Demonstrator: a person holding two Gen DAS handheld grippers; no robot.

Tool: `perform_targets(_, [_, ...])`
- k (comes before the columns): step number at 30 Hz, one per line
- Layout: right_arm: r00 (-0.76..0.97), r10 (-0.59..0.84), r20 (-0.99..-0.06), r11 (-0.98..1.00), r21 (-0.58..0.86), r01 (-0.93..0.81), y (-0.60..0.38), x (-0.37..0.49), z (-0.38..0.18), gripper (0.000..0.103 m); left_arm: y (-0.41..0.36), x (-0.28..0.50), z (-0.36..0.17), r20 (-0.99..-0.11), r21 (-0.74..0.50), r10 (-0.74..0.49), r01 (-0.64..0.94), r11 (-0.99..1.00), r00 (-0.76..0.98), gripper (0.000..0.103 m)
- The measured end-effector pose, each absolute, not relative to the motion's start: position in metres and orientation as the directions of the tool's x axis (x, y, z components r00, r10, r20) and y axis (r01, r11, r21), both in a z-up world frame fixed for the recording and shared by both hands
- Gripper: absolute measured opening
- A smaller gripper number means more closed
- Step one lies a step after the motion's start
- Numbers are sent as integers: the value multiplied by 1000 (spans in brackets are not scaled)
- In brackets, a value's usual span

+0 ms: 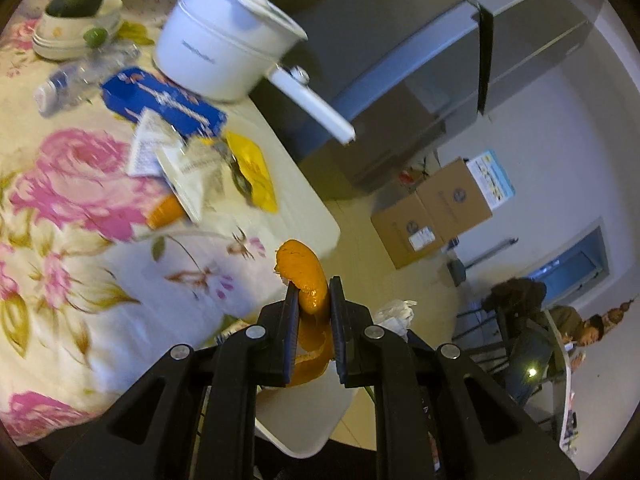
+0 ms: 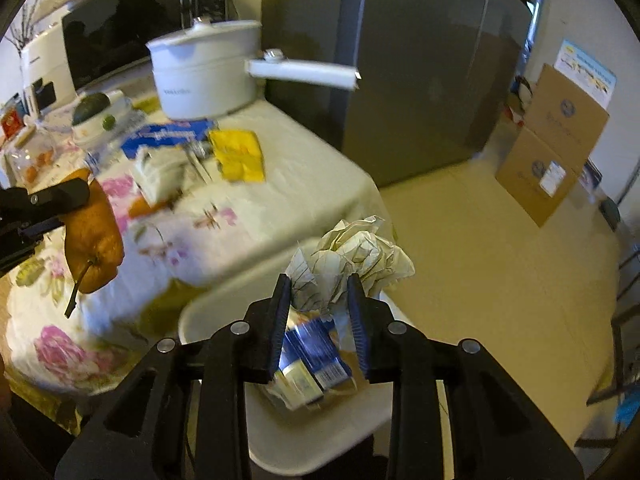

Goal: Collect trash
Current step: 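Drop the orange peel into the bin while the right tool carries the paper, then open the right tool over the bin to drop the crumpled paper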

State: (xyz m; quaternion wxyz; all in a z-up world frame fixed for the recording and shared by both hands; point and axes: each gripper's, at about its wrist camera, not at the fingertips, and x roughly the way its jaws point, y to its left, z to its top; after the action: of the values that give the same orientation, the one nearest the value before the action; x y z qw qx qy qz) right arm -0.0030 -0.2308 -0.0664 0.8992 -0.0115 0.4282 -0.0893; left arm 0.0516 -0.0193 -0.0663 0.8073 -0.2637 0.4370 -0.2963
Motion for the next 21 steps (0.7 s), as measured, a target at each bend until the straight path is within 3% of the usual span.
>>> perform_targets(11, [527,-205,-825,976,-132,173,-241,-16,-90,34,-66,43,-96,-584,-687,-737,276,672,340,15])
perform_targets(14, [528,-216,-821,973,-134,190,-244,-15,-89,39,-74,44,-101,-589,-692,-742,274,668,321,15])
perform_targets(18, [531,-240,-813,965,-140,223,-250,-16,-87,56,-81,43,-103,-598,-689,-741,276,670,306,17])
perform_targets(21, [533,-252,-807,959,-137,247,-254,-16,-86,62,-82,45,-105,-601,-693,-742,271,669,297,22])
